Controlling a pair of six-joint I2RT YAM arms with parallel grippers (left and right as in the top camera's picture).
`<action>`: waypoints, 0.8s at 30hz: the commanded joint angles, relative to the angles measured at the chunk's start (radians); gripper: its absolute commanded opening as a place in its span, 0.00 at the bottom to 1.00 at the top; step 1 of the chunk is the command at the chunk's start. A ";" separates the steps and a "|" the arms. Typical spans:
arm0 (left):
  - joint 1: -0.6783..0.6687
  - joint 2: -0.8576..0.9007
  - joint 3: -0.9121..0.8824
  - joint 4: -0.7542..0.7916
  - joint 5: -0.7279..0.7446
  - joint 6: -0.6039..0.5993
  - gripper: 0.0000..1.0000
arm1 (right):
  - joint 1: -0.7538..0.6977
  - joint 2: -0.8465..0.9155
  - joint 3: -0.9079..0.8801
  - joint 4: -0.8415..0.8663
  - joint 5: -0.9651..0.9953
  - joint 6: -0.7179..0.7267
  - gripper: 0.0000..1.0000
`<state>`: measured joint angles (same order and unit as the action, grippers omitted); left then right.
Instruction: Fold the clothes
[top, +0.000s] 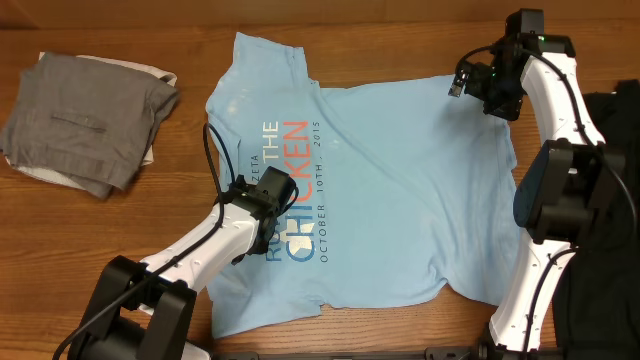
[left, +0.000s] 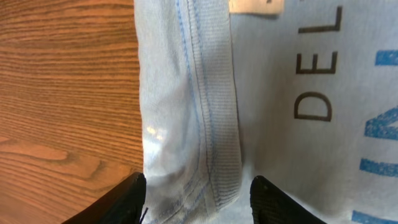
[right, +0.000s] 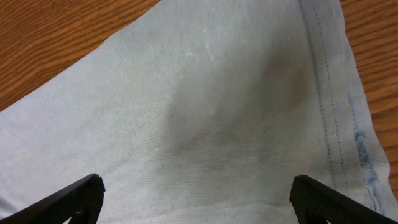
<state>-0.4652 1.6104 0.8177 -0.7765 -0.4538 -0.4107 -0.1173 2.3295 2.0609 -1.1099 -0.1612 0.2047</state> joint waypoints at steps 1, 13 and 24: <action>-0.006 0.006 -0.005 0.008 -0.021 0.003 0.59 | -0.002 -0.010 0.021 0.005 -0.009 -0.003 1.00; -0.006 0.006 -0.049 0.034 -0.028 0.003 0.60 | -0.002 -0.010 0.021 0.005 -0.009 -0.003 1.00; -0.006 0.006 -0.052 0.064 -0.039 0.004 0.38 | -0.002 -0.010 0.021 0.005 -0.009 -0.003 1.00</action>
<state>-0.4652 1.6108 0.7765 -0.7166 -0.4610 -0.4103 -0.1173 2.3295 2.0609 -1.1099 -0.1612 0.2047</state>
